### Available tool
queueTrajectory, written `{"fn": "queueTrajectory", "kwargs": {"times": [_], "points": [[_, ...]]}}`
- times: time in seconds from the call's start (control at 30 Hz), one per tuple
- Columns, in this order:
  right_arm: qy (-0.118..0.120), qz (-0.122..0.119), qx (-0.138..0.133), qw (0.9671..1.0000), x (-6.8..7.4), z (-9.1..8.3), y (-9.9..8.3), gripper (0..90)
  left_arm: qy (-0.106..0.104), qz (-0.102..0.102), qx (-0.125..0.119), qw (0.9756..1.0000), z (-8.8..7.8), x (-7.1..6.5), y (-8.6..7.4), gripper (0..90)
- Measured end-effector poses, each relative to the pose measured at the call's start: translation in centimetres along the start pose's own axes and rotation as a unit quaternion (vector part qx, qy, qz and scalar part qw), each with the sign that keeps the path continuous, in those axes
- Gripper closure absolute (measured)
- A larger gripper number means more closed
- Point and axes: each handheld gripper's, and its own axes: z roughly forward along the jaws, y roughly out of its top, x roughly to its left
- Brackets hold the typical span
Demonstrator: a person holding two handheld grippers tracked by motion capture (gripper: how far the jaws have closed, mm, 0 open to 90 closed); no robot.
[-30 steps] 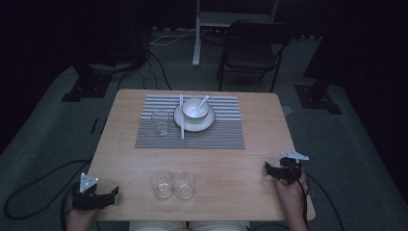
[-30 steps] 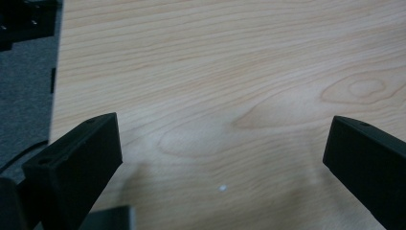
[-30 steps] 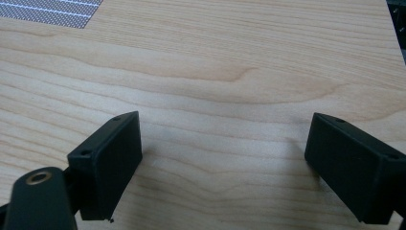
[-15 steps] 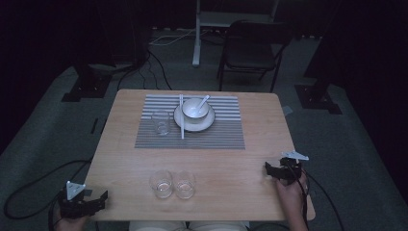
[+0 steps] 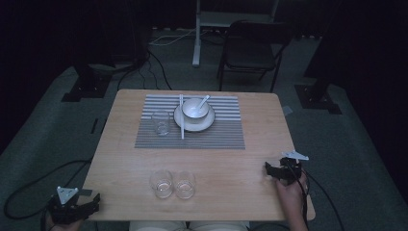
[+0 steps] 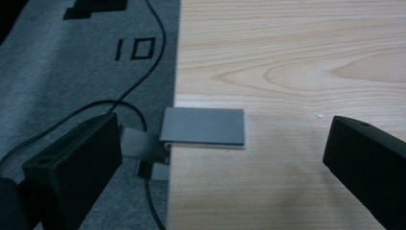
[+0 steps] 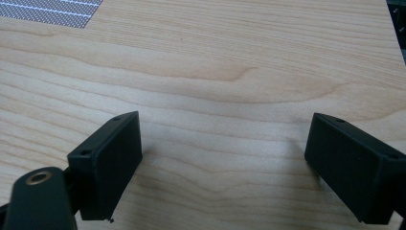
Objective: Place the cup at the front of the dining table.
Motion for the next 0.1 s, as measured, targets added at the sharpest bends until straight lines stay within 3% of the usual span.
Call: {"fn": "queueTrajectory", "kwargs": {"times": [0.1], "points": [[0.000,0.000,0.000,1.0000,0.00,0.00,0.00,11.9,0.009,-0.001,0.010,0.9999,-0.03,0.00,-0.06,0.0]]}}
